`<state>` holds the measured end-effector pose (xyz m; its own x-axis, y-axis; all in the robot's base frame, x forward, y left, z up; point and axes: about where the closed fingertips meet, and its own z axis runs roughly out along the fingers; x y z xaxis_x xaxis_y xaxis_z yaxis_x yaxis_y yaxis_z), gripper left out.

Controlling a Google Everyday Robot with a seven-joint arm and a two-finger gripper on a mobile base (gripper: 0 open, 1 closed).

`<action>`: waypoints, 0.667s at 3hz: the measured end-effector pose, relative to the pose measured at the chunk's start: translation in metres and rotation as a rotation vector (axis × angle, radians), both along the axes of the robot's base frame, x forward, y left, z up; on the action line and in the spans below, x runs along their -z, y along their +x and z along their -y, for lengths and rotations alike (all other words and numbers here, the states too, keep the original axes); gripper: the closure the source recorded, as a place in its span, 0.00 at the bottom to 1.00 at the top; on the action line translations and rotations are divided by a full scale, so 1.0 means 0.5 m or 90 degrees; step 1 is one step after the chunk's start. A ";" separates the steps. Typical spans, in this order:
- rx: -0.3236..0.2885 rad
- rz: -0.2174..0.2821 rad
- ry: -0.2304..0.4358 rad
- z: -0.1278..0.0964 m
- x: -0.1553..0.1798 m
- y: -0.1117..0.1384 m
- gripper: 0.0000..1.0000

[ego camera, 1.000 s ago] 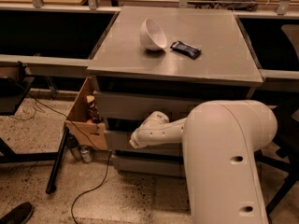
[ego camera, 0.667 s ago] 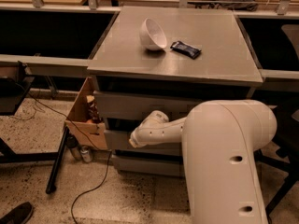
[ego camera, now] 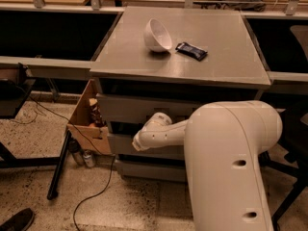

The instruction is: Close middle drawer

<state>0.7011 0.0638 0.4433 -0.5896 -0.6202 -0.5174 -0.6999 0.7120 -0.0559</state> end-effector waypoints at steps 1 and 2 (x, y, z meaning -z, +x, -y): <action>0.014 0.007 -0.018 -0.001 -0.016 0.011 1.00; 0.016 0.013 -0.022 -0.006 -0.021 0.011 1.00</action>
Offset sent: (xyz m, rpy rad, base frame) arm 0.0015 0.0069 0.0148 -0.0419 -0.0388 -0.0297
